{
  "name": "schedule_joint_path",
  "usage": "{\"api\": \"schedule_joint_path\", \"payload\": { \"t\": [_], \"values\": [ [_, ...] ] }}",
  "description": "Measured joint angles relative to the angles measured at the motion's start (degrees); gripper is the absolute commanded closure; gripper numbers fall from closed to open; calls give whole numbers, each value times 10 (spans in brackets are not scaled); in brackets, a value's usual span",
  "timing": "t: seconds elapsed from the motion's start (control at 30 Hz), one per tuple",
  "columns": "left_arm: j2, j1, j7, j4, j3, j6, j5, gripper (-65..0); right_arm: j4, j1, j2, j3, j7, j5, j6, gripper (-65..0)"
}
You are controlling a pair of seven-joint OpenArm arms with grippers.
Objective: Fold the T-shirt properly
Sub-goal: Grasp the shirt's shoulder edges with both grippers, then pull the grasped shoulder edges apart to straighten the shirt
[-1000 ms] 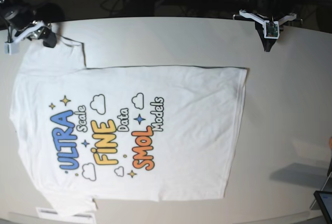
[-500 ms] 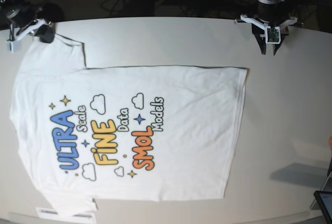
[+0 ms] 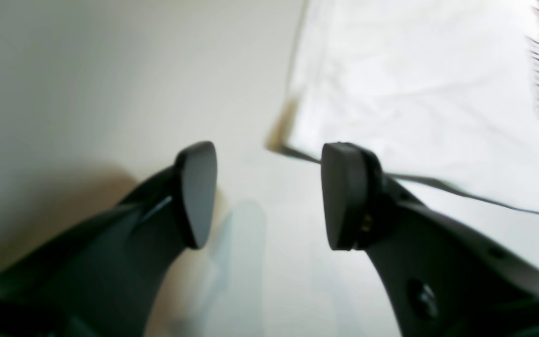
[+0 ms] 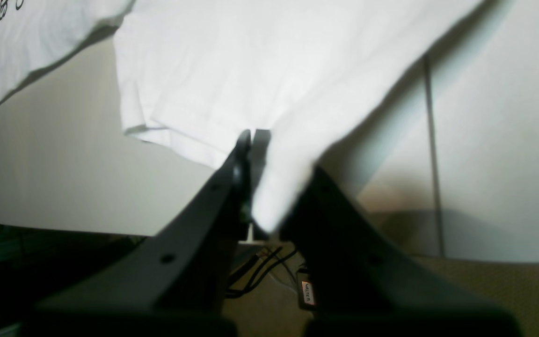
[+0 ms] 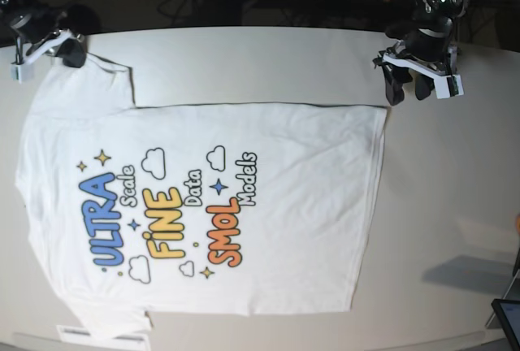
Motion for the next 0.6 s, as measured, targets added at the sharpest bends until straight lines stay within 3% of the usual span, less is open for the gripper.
{"api": "schedule_joint_path", "payload": {
  "t": [0.23, 0.37, 0.6],
  "values": [
    [-1, -17, 0, -94, 0, -2, -61, -359, 0, 0, 0, 0, 0, -2, 0, -1],
    [-5, -33, -12, -139, -2, -115, -119, -359, 0, 0, 1, 0, 0, -2, 0, 0],
    [-2, -64, -22, -176, -4, -127, -134, -354, 0, 0, 1, -1, 0, -1, 0, 0]
  ]
}}
